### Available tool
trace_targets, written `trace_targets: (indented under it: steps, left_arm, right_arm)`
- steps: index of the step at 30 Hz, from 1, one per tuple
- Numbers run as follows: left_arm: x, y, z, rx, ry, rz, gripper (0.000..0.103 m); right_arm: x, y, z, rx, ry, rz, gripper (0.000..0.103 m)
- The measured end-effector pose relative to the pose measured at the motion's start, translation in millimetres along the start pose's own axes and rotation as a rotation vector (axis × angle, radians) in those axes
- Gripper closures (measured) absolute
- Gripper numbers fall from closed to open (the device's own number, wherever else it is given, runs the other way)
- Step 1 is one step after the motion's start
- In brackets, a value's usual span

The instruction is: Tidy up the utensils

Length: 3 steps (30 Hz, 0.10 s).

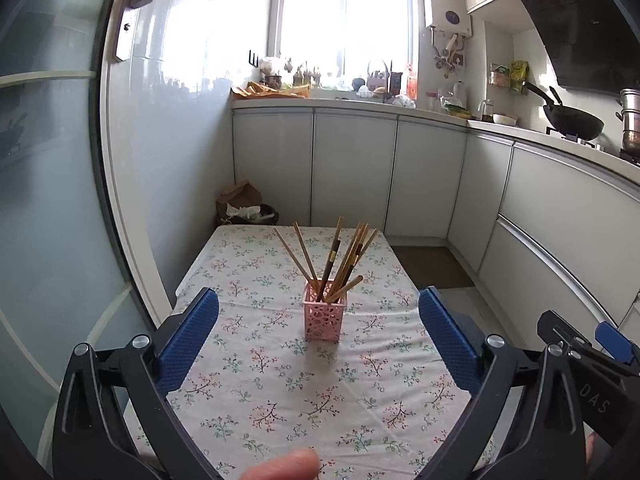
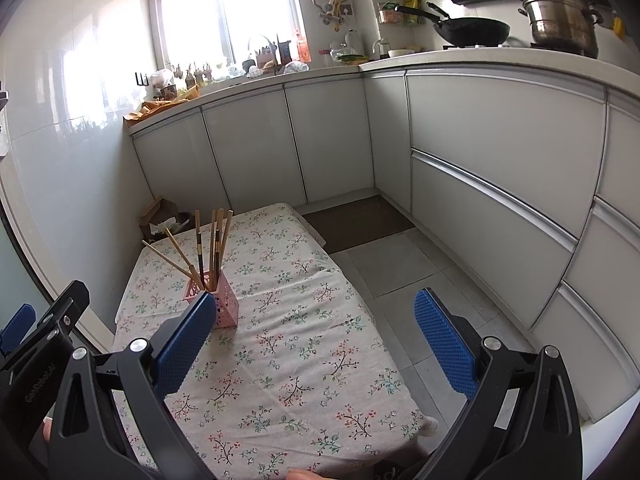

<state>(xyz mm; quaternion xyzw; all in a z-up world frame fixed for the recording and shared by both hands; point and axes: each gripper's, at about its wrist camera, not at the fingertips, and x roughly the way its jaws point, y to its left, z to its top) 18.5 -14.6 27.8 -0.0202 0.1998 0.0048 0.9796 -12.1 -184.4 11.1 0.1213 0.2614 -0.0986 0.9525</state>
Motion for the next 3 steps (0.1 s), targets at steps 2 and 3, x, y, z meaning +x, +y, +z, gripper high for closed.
trace_targets:
  steps: [2,3]
  left_arm:
    - [0.7,-0.5,-0.1,0.003,0.006,0.001,0.007]
    - [1.1,-0.9,-0.2,0.008,0.01,-0.003,0.007]
  right_arm:
    - [-0.1,-0.8,0.1,0.001,-0.001,0.0,0.006]
    - [-0.1,-0.8,0.1,0.001,-0.001,0.0,0.006]
